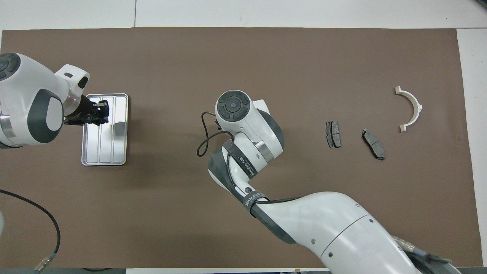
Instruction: Place bearing gear from tray to pile
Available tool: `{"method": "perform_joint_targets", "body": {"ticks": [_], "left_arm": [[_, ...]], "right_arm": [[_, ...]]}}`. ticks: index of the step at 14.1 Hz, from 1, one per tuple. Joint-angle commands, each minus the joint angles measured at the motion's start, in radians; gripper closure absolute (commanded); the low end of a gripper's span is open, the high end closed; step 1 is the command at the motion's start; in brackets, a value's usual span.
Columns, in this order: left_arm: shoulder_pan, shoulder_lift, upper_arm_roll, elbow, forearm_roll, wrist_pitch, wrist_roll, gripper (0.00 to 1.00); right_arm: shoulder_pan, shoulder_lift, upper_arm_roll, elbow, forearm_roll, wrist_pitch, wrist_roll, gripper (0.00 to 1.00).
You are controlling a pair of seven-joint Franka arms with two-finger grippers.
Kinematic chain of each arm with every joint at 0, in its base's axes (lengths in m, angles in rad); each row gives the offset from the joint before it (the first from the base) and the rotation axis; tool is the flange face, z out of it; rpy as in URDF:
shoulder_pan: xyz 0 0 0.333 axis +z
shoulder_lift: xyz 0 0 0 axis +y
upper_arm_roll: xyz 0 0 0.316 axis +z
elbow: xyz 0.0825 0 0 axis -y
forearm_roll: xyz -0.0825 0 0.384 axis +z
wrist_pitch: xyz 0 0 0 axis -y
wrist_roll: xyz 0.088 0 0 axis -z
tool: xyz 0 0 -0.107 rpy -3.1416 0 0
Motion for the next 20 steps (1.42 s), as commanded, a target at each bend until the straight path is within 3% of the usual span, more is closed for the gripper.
{"method": "perform_joint_targets", "body": {"ticks": [1, 2, 4, 5, 7, 9, 14, 20], "left_arm": [[-0.008, -0.028, 0.001, -0.002, -0.004, -0.036, -0.04, 1.0], [-0.01, -0.029, -0.005, 0.0, -0.004, -0.04, -0.061, 1.0], [-0.03, -0.031, -0.007, 0.015, -0.004, -0.049, -0.101, 1.0], [-0.031, -0.029, -0.007, 0.023, -0.004, -0.057, -0.113, 1.0], [-0.05, -0.026, -0.008, 0.049, -0.004, -0.08, -0.133, 1.0], [-0.067, -0.021, -0.008, 0.066, -0.004, -0.086, -0.176, 1.0], [-0.084, -0.02, -0.008, 0.078, -0.004, -0.088, -0.213, 1.0], [-0.148, -0.014, -0.008, 0.095, -0.004, -0.082, -0.328, 1.0]], "right_arm": [[-0.002, -0.006, 0.006, -0.02, -0.002, 0.0, 0.006, 0.45], [-0.003, -0.006, 0.006, -0.02, -0.002, 0.002, 0.006, 0.52], [-0.002, -0.006, 0.006, -0.02, 0.001, 0.006, 0.006, 0.53], [-0.003, -0.006, 0.006, -0.02, 0.001, 0.005, 0.006, 0.6], [-0.003, -0.007, 0.006, -0.02, 0.004, 0.006, 0.006, 0.74], [-0.005, -0.007, 0.006, -0.017, 0.002, 0.005, 0.005, 1.0], [-0.022, -0.016, 0.005, 0.034, -0.005, -0.055, -0.015, 1.0], [-0.159, -0.124, 0.005, 0.063, -0.001, -0.195, -0.3, 1.0]]}}
